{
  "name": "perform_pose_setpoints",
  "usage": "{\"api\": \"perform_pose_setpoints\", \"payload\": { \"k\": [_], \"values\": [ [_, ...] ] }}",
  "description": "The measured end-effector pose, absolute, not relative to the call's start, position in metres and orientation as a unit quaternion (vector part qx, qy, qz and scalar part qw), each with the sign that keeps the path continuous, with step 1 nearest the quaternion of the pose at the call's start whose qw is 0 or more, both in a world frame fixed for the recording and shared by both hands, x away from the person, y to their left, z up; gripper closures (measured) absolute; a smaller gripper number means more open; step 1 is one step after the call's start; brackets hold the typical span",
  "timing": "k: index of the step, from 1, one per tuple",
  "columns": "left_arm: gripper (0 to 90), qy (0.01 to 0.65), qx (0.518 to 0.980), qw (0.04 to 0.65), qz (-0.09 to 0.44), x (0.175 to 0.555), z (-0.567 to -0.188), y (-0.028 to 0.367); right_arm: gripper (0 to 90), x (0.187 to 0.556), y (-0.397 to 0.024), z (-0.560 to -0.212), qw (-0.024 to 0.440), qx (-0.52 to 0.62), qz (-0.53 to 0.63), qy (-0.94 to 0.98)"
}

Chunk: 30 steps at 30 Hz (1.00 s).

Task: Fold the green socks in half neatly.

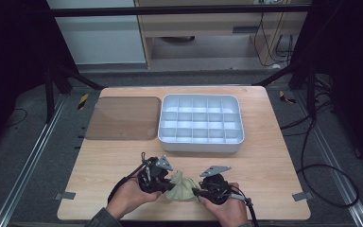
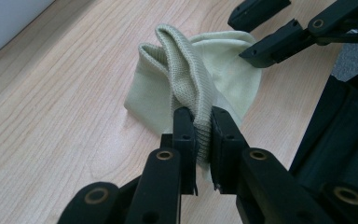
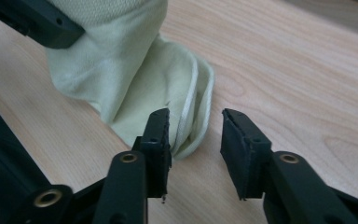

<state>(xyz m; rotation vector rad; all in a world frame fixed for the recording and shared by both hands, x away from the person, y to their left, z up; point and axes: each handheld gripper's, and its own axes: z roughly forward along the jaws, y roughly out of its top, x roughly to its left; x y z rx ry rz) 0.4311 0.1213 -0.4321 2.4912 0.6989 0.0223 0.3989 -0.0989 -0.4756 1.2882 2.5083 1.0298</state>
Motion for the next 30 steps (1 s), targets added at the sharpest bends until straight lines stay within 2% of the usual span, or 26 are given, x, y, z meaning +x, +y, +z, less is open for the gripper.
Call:
{"api": "perform_pose_setpoints", "payload": {
  "k": [6,9,23,30],
  "values": [
    [81.2,0.259,0.925,0.277,0.007,0.429,-0.430,0.115,80.2,0.399,-0.099,-0.479,0.054,0.429,0.344,0.833],
    [80.9,0.257,0.927,0.275,0.008,0.430,-0.429,0.112,83.4,0.400,-0.099,-0.478,0.053,0.431,0.343,0.833],
    [78.8,0.274,0.917,0.290,-0.016,0.432,-0.430,0.103,87.0,0.402,-0.098,-0.479,0.053,0.437,0.346,0.829],
    [73.2,0.273,0.910,0.310,-0.020,0.431,-0.429,0.098,86.8,0.403,-0.100,-0.480,0.052,0.438,0.349,0.827]
  ]
}}
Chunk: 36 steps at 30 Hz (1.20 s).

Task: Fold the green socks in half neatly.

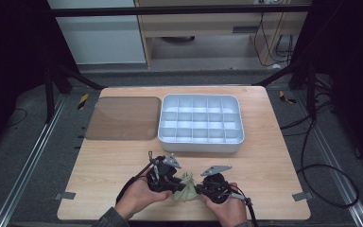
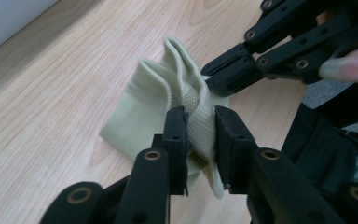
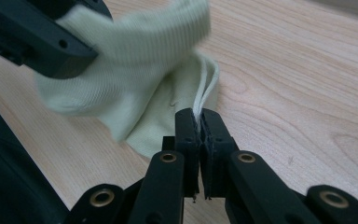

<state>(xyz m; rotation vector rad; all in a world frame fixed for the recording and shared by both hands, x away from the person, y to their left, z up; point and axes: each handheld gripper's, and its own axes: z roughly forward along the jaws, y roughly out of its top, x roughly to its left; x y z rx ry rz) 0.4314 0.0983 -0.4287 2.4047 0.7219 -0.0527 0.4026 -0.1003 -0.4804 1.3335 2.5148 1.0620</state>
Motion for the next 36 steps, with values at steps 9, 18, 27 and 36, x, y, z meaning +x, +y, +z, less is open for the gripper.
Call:
{"api": "perform_pose_setpoints", "payload": {
  "k": [9,18,27,36],
  "values": [
    [66.6,0.272,0.905,0.327,-0.018,0.427,-0.424,0.091,77.5,0.403,-0.105,-0.479,0.056,0.446,0.354,0.820],
    [64.1,0.266,0.906,0.328,0.031,0.424,-0.416,0.095,70.8,0.395,-0.123,-0.472,0.068,0.459,0.353,0.812],
    [62.0,0.265,0.912,0.308,0.059,0.423,-0.428,0.095,69.9,0.392,-0.140,-0.464,0.079,0.470,0.358,0.803],
    [55.0,0.274,0.905,0.314,0.081,0.416,-0.433,0.105,58.6,0.390,-0.124,-0.443,0.097,0.452,0.368,0.807]
  ]
}}
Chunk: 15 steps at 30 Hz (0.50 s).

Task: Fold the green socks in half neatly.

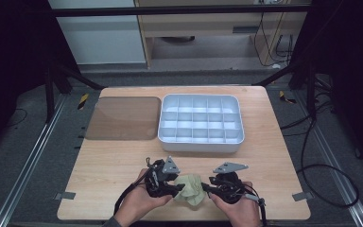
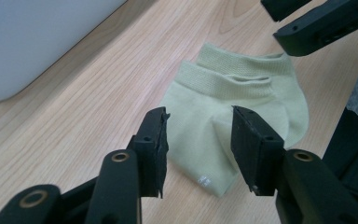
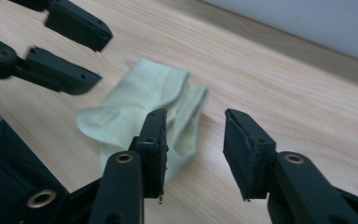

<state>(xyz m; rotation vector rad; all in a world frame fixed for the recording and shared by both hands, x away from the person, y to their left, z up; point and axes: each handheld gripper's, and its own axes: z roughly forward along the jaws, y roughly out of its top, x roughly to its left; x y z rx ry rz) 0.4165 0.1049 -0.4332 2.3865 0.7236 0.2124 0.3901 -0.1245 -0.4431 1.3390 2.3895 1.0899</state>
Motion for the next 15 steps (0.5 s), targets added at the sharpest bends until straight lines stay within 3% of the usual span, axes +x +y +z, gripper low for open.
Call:
{"api": "perform_pose_setpoints", "payload": {
  "k": [15],
  "values": [
    [42.1,0.308,0.896,0.309,0.086,0.416,-0.445,0.121,45.1,0.400,-0.092,-0.437,0.110,0.438,0.355,0.819]
  ]
}}
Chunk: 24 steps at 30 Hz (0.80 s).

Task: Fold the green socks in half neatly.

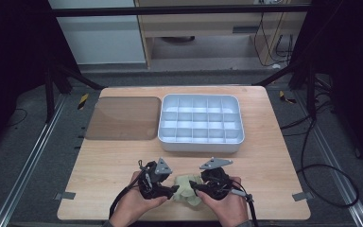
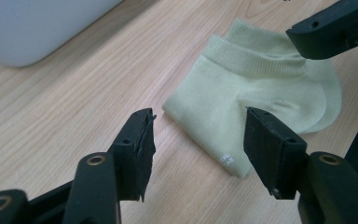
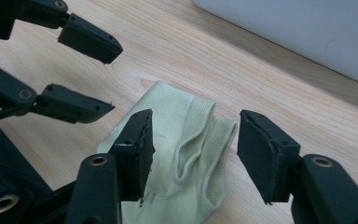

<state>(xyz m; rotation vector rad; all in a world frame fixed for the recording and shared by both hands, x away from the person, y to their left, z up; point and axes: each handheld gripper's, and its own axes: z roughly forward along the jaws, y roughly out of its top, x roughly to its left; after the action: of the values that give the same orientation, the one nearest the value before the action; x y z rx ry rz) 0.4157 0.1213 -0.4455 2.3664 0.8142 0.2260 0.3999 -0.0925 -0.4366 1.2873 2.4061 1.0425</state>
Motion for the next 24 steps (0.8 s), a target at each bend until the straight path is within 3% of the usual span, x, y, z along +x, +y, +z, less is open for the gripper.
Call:
{"api": "perform_pose_setpoints", "payload": {
  "k": [17,24],
  "values": [
    [41.2,0.313,0.899,0.298,0.068,0.410,-0.466,0.116,41.5,0.396,-0.095,-0.464,0.104,0.459,0.326,0.820],
    [44.8,0.301,0.906,0.289,0.064,0.406,-0.472,0.110,42.9,0.394,-0.105,-0.476,0.105,0.463,0.308,0.825]
  ]
}}
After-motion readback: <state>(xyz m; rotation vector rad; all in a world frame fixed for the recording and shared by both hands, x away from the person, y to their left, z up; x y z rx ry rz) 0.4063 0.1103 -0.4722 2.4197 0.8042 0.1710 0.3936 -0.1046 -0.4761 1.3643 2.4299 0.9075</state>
